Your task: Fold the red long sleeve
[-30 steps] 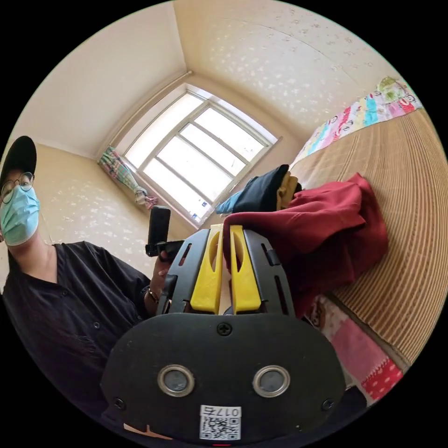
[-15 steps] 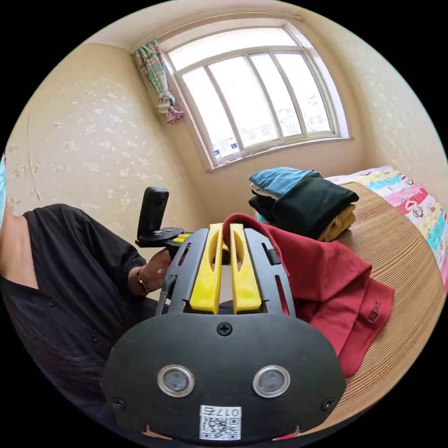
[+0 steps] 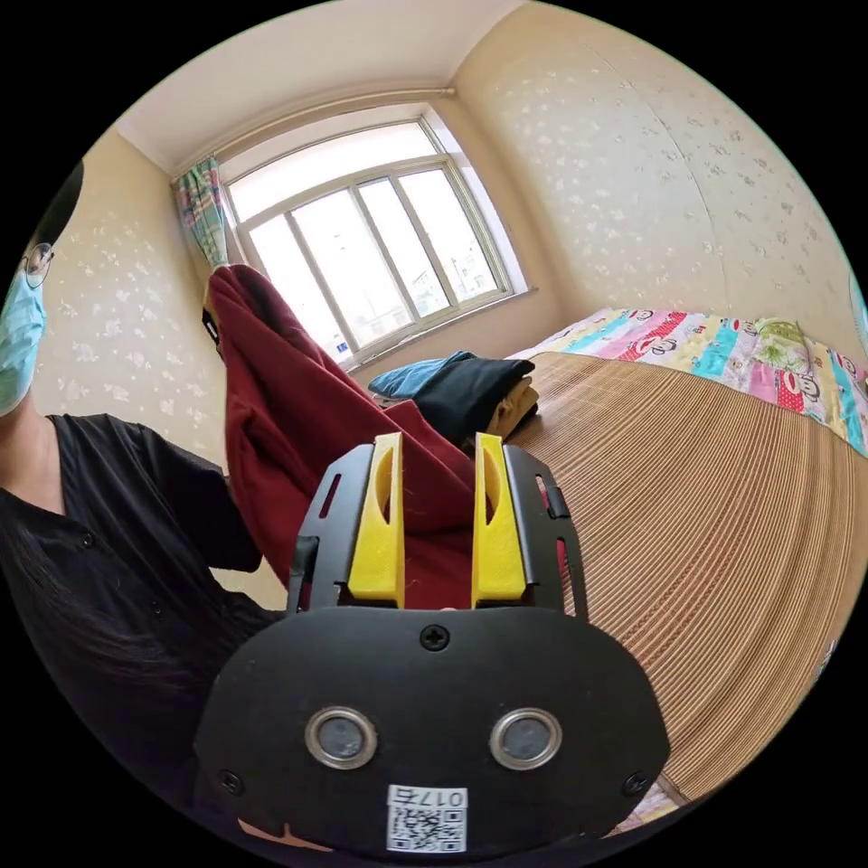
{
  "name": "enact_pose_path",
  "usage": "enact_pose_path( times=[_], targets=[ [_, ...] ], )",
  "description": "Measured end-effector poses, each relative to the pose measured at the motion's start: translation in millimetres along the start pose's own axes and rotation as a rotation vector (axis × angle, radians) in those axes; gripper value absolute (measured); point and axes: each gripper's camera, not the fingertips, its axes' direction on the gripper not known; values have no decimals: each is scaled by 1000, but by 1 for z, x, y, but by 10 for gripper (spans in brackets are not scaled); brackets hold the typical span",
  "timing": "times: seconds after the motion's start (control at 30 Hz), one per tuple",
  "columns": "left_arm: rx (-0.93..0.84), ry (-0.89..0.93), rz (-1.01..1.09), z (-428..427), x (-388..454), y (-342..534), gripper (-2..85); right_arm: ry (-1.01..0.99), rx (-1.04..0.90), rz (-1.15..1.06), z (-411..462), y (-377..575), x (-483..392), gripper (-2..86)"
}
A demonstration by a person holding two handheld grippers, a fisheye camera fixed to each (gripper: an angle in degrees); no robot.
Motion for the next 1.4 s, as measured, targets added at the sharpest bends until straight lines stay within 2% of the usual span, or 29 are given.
enact_pose_path(
  times=[0.03, 0.13, 0.27, 0.33, 0.4, 0.5, 0.57, 0.67, 0.73, 0.87, 0.93, 1.0, 1.07, 1.13, 1.17, 1.23, 1.3, 1.4],
  targets=[
    [103, 170, 15, -8, -3, -2, -3, -38, 11, 5, 4, 2, 3, 117],
    [340, 435, -26, -24, -26, -9, -3, -129, 53, 12, 14, 3, 6, 121],
    [354, 606, -235, 14, -64, -16, -3, -189, 59, -1, 34, -3, 7, 137],
    [349, 767, -343, 68, -66, -15, -3, -333, 71, -63, 44, -7, 0, 164],
    [320, 829, -359, 100, -55, -20, -2, -418, 55, -155, 50, -10, -17, 176],
    [238, 869, -281, 122, -32, -44, -2, -312, 16, -205, 53, -18, -44, 167],
    [198, 831, -235, 120, -24, -58, -1, -210, 93, -218, 31, -20, -53, 108],
    [219, 771, -198, 98, -24, -71, -1, 99, 197, -175, -16, -28, -67, 50],
    [229, 615, -212, 73, -28, -74, -2, 286, 306, -192, -54, -38, -98, 41],
    [287, 450, -150, 32, -18, -73, -2, 408, 468, -298, -103, -59, -159, 37],
    [280, 187, -106, 16, -7, -80, -2, 510, 488, -280, -117, -94, -178, 39],
    [236, 28, -151, 15, -28, -92, -1, 593, 439, -244, -120, -140, -169, 42],
    [206, -108, -237, 20, -80, -104, 0, 685, 328, -224, -111, -200, -134, 47],
    [115, -434, -375, 30, -184, -112, 7, 789, 148, -81, -82, -286, -38, 68],
    [66, -521, -404, 34, -215, -111, 14, 811, 93, -38, -72, -302, -9, 78],
    [-176, -884, -545, 39, -331, -82, 40, 843, -119, 174, -37, -326, 108, 111],
    [-283, -994, -708, 29, -391, -31, 49, 780, -198, 275, -22, -306, 162, 116],
    [-441, -919, -814, 27, -445, 69, 79, 743, -213, 334, -1, -239, 214, 125]
  ],
)
